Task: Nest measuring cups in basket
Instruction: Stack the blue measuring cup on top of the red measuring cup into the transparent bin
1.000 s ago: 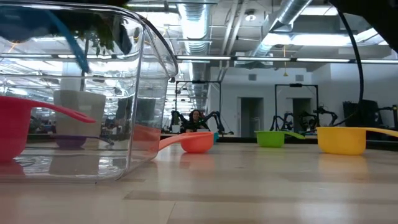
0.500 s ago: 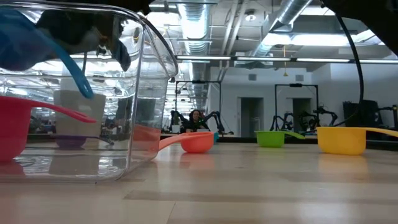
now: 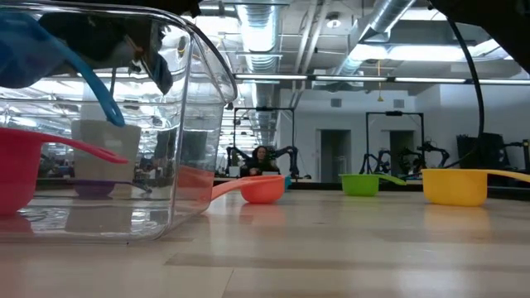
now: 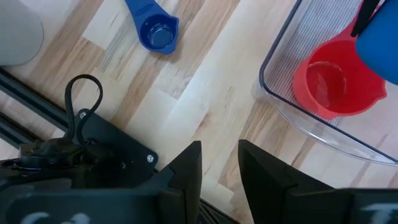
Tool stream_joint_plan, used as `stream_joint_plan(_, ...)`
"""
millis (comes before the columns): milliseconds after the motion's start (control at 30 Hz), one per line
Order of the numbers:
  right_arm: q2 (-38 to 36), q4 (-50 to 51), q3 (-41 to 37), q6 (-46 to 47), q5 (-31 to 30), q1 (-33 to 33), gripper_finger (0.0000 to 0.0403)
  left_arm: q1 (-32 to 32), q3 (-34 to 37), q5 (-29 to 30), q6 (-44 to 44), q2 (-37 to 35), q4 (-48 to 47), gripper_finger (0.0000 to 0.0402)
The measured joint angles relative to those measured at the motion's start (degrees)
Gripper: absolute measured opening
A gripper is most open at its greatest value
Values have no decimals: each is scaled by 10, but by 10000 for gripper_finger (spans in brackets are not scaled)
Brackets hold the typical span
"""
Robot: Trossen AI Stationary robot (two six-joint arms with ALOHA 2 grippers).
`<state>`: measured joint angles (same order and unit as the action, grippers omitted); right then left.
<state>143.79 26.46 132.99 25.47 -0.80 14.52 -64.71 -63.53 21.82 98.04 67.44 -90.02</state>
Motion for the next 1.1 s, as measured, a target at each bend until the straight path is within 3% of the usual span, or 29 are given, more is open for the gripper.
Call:
stream_joint_plan(367, 0, 0, 0, -4, 9, -1, 56, 0, 0, 0, 3, 0, 0, 93)
stream_joint_plan(767, -1, -26, 0, -4, 10, -6, 118, 0, 0, -4, 19, 0, 0, 93)
stream_joint_plan(1100, -1, -26, 0, -4, 10, -8, 131, 0, 0, -4, 21, 0, 0, 93)
